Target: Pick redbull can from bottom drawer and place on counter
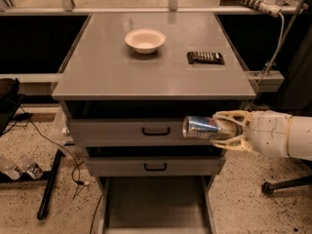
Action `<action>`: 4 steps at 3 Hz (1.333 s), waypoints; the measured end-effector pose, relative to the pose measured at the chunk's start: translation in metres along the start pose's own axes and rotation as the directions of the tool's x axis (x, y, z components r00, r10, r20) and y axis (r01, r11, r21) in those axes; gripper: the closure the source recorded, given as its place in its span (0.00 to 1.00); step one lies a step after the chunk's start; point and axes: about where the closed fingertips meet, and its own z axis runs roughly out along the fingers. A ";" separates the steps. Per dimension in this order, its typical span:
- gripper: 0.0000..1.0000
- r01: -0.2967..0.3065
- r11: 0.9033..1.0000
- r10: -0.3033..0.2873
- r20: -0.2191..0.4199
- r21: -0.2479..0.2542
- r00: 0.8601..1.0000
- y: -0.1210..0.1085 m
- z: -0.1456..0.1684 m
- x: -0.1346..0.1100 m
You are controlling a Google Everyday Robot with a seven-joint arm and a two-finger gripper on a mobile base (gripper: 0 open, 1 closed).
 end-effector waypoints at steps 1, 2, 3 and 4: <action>1.00 0.034 0.999 -0.034 -0.010 -0.006 0.999 -0.019 0.007 -0.006; 1.00 0.095 0.994 -0.097 -0.037 -0.043 0.995 -0.063 0.017 -0.011; 1.00 0.079 0.993 -0.084 -0.050 -0.088 0.995 -0.106 0.034 0.003; 1.00 0.034 0.991 -0.037 -0.022 -0.128 0.999 -0.145 0.070 0.014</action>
Offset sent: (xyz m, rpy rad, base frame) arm 0.1489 0.0572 0.1180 -0.1618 -0.1260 0.1809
